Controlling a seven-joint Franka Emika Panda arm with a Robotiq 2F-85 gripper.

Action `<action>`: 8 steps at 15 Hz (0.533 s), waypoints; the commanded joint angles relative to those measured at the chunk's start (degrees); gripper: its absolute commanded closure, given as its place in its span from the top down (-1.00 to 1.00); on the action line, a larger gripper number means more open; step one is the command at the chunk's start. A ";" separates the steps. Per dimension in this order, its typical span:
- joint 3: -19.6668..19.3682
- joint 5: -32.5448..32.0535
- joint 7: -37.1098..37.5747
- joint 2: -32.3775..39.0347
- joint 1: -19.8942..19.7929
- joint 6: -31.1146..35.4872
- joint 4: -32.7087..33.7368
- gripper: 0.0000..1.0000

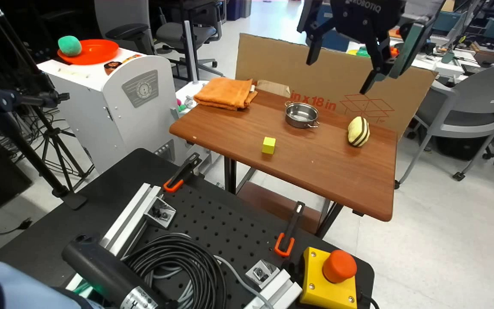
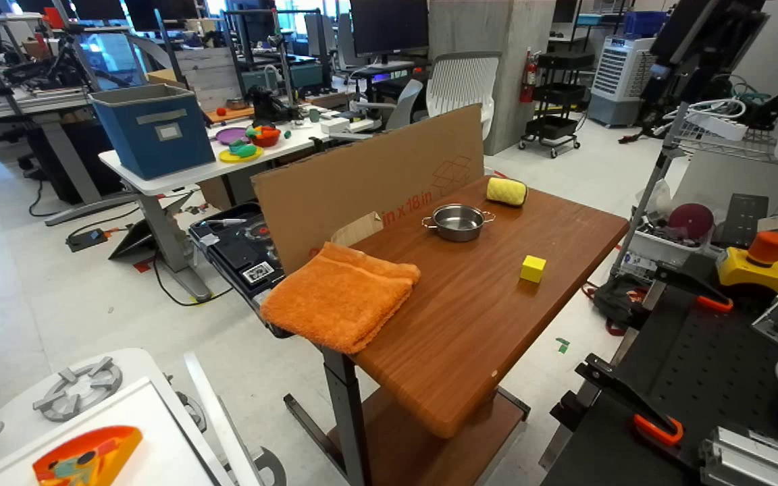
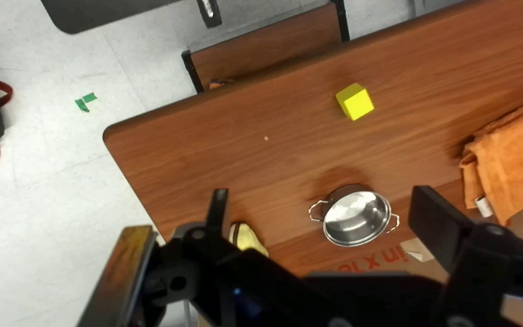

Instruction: Put the yellow plush toy inside the silver pot

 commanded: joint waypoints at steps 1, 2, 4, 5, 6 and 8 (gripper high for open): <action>0.46 2.10 -1.98 14.72 0.51 4.83 11.00 1.00; 0.69 2.11 -1.96 18.32 0.37 5.45 14.17 1.00; 1.20 2.42 -1.88 25.26 -0.34 5.48 20.92 1.00; 1.49 2.85 -2.00 28.50 -0.81 5.42 24.16 1.00; 1.93 3.25 -2.20 30.98 -1.31 4.56 26.99 1.00; 2.72 3.41 -2.01 36.66 -2.56 4.51 32.60 1.00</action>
